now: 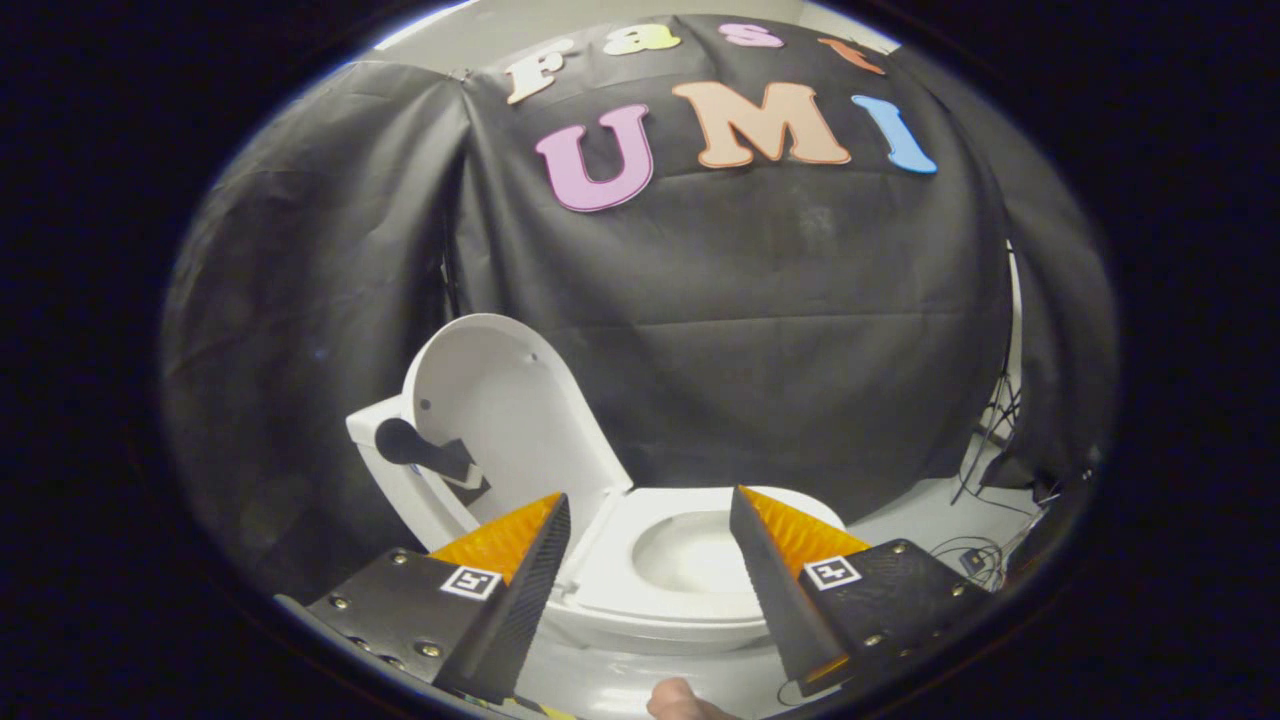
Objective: Open the toilet lid.
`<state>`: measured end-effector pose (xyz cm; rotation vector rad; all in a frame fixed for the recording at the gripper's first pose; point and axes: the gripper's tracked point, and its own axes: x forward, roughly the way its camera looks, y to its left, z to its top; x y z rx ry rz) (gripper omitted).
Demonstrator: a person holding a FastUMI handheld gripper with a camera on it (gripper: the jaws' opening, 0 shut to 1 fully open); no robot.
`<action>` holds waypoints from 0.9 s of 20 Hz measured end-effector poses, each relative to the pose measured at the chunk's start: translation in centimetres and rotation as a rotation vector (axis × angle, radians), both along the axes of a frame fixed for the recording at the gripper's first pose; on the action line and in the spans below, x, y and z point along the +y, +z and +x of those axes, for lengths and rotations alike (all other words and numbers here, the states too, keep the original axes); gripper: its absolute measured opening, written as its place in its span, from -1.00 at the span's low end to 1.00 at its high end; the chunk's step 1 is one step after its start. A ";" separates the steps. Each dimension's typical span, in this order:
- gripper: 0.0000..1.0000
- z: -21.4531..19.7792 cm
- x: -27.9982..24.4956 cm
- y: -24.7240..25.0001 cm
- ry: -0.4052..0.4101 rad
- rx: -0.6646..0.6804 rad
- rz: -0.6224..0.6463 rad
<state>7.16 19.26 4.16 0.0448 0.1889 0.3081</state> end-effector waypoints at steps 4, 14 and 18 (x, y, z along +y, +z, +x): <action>0.88 0.4 -3.1 0.2 -0.042 -0.022 0.001; 0.89 0.9 -6.8 0.6 -0.063 -0.059 -0.065; 0.88 1.1 -7.5 0.8 -0.072 -0.043 -0.013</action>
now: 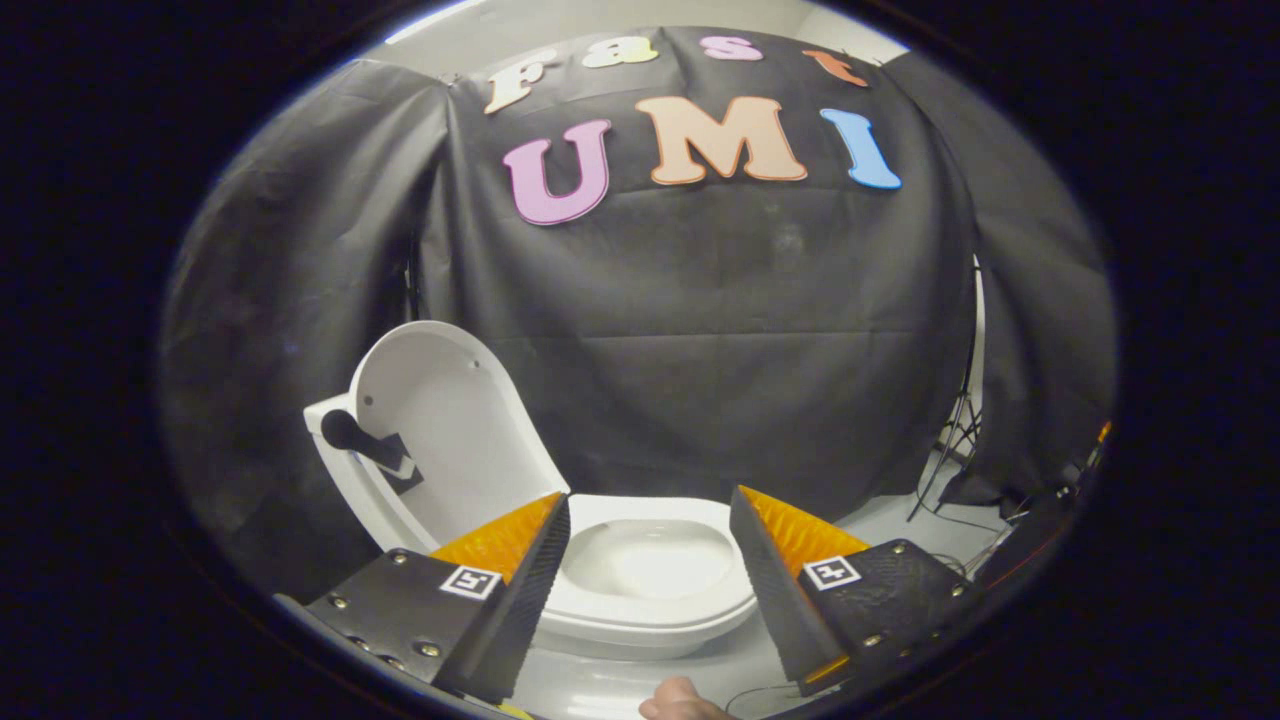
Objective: Open the toilet lid.
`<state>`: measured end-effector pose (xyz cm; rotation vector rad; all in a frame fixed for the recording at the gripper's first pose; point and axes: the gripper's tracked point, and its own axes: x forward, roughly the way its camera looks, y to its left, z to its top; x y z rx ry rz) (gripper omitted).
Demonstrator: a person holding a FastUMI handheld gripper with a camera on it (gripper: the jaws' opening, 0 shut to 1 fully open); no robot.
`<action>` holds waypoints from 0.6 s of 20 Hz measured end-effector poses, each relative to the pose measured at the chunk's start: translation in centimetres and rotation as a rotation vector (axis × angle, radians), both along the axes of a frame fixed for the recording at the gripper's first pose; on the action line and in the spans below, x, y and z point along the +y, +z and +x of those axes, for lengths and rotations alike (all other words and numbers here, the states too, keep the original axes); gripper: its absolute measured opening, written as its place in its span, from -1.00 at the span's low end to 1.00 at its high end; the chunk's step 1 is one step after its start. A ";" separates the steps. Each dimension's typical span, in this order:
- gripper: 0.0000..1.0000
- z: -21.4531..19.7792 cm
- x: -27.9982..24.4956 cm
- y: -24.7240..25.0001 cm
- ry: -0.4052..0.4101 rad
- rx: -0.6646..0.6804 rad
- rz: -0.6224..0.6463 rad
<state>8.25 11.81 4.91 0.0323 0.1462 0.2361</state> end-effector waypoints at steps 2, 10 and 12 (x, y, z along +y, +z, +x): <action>0.89 0.2 -0.3 0.1 -0.009 0.005 0.022; 0.89 0.3 -1.0 0.0 -0.020 0.003 0.020; 0.89 0.2 -1.0 -0.3 -0.012 0.007 0.013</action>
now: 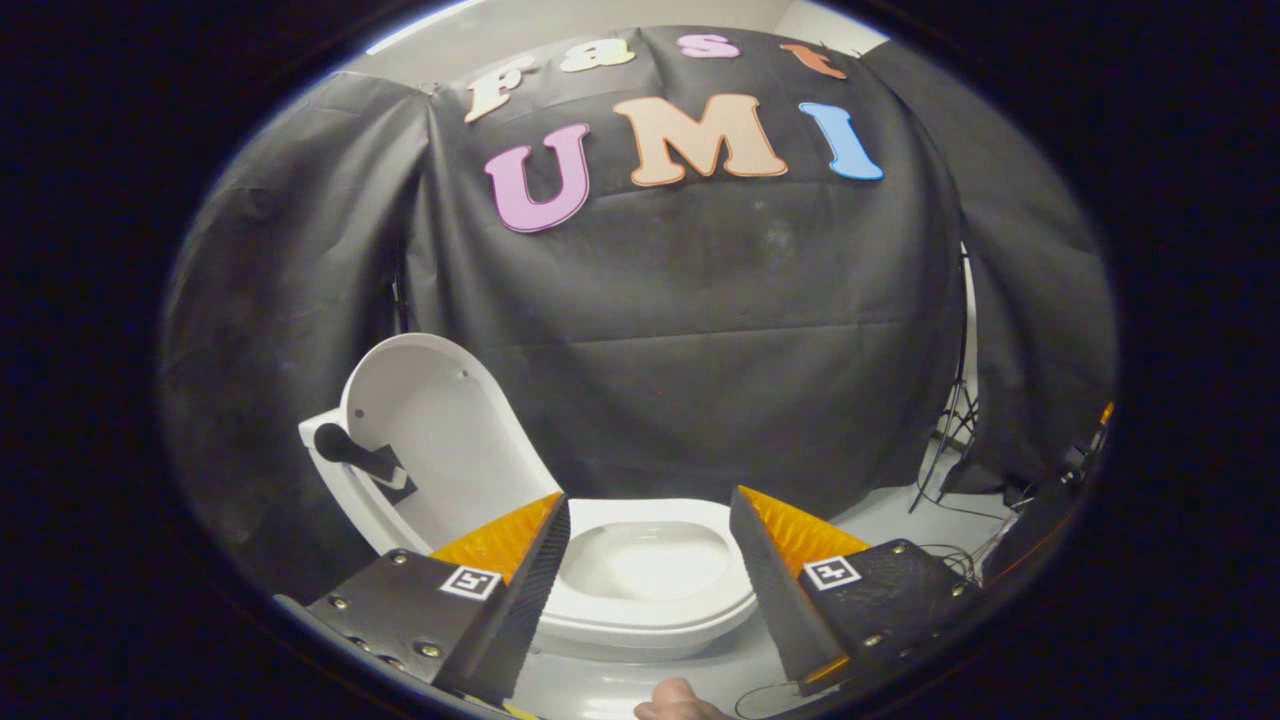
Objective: Open the toilet lid.
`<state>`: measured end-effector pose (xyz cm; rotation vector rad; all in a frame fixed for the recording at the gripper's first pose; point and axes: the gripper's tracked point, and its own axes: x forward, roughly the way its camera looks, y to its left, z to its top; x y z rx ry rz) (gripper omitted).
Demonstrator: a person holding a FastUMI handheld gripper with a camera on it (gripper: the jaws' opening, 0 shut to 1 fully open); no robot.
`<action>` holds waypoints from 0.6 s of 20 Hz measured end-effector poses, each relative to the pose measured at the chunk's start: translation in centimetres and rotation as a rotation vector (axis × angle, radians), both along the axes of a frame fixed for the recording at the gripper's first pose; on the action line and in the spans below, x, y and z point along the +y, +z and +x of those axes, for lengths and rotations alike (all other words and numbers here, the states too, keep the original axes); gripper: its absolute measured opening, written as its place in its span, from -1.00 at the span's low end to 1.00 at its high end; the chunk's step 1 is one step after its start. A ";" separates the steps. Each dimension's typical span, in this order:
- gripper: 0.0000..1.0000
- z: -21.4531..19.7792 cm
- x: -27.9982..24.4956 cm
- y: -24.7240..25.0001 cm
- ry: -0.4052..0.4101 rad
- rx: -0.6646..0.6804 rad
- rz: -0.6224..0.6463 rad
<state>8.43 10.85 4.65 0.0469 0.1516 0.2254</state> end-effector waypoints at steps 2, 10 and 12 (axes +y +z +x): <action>0.89 0.0 -0.2 -0.2 0.000 -0.001 -0.015; 0.88 0.5 -0.5 0.1 0.004 -0.014 -0.001; 0.88 0.8 -0.6 0.2 -0.003 -0.013 0.015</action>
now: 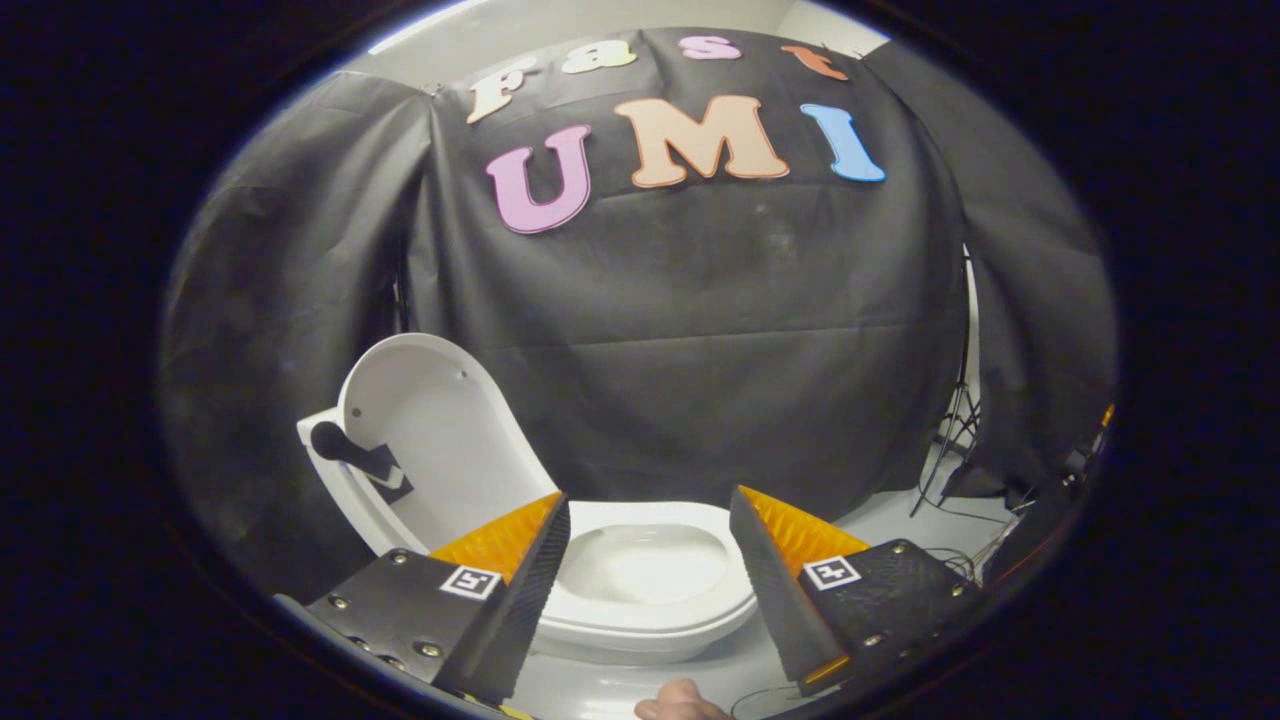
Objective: Open the toilet lid.
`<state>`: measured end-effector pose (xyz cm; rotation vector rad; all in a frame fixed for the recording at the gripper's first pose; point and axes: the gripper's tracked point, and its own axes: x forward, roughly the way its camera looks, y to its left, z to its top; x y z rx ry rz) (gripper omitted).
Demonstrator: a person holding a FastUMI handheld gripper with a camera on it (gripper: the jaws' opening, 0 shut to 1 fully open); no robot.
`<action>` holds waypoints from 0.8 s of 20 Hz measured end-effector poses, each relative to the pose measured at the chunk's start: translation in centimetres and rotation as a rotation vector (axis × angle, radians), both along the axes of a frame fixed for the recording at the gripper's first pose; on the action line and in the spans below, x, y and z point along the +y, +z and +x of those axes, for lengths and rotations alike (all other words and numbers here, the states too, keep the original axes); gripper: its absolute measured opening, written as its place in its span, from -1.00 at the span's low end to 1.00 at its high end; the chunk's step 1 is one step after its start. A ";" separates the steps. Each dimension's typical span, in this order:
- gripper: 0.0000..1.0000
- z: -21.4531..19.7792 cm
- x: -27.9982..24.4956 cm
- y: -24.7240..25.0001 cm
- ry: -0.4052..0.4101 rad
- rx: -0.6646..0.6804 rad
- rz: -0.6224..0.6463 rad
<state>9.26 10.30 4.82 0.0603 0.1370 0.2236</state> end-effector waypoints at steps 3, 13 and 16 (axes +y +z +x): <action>0.88 0.2 -0.3 0.7 -0.024 -0.023 0.003; 0.88 1.2 -0.1 2.6 -0.057 -0.083 0.013; 0.89 1.2 0.2 2.8 -0.065 -0.092 0.027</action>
